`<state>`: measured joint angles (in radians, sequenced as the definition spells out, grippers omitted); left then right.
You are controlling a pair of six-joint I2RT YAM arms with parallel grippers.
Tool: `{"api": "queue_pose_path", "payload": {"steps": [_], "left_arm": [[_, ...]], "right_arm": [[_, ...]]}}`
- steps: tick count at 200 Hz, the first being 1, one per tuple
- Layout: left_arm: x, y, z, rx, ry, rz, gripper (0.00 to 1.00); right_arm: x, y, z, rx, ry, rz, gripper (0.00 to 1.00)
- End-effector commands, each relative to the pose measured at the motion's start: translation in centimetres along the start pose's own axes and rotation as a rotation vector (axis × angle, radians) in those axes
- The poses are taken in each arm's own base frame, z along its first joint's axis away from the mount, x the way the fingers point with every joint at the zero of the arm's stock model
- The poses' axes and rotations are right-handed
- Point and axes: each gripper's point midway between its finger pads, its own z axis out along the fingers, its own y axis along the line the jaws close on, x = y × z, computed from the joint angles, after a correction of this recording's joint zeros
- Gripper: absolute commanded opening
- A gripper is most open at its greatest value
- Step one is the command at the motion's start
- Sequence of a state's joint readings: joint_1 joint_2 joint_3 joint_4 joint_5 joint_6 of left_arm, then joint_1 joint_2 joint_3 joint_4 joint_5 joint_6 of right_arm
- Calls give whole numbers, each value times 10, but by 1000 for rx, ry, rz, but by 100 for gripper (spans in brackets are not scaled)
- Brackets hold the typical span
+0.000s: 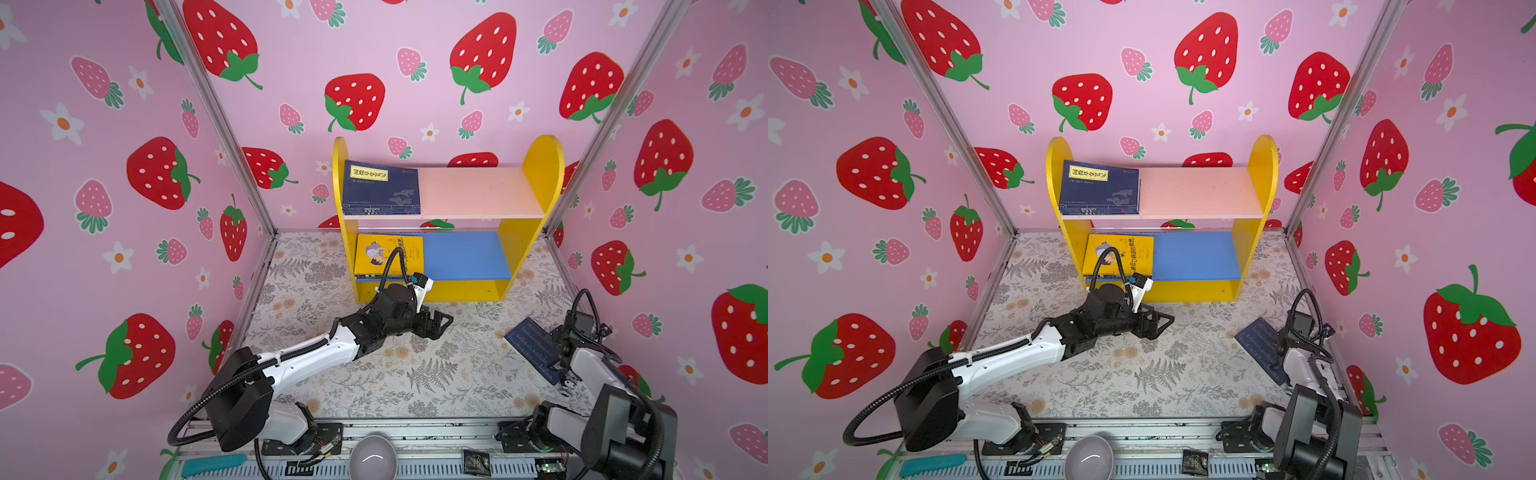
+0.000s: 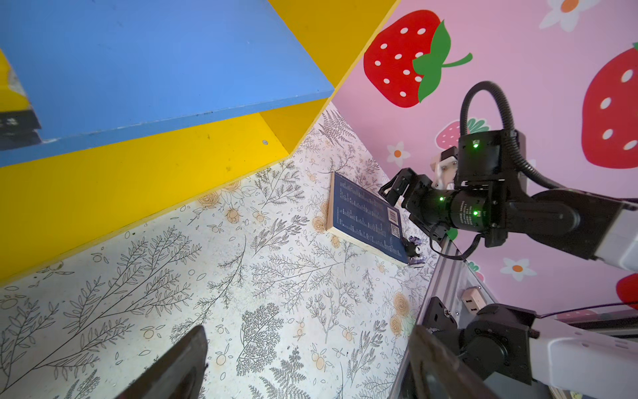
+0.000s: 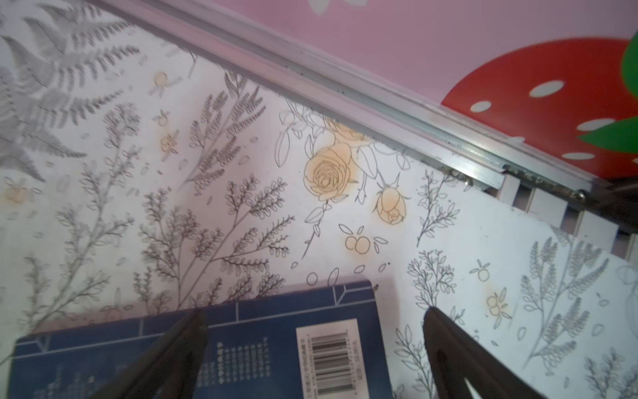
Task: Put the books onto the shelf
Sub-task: 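Withdraw both grippers from the shelf and lower them toward the table book, then move both grippers onto the navy book lying on the table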
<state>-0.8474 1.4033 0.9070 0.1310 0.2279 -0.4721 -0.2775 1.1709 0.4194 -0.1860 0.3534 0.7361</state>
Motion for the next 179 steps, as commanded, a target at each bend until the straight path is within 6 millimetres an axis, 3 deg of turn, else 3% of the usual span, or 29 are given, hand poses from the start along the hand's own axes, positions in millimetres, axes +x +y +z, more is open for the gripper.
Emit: {"api": "queue_pose_path", "payload": {"steps": [1, 101, 128, 157, 179], "left_arm": [[-18, -4, -1, -15, -43, 7, 92], [4, 5, 33, -21, 87, -22, 90], [14, 8, 47, -20, 129, -40, 89], [35, 24, 68, -68, 153, -116, 88], [50, 28, 84, -87, 175, -150, 86]], "right_arm": [[6, 11, 6, -62, 28, 11, 100], [31, 97, 5, -484, 187, -246, 81], [47, 125, -2, -530, 209, -356, 77], [55, 151, -17, -575, 195, -431, 76], [61, 162, -28, -627, 198, -451, 76]]}}
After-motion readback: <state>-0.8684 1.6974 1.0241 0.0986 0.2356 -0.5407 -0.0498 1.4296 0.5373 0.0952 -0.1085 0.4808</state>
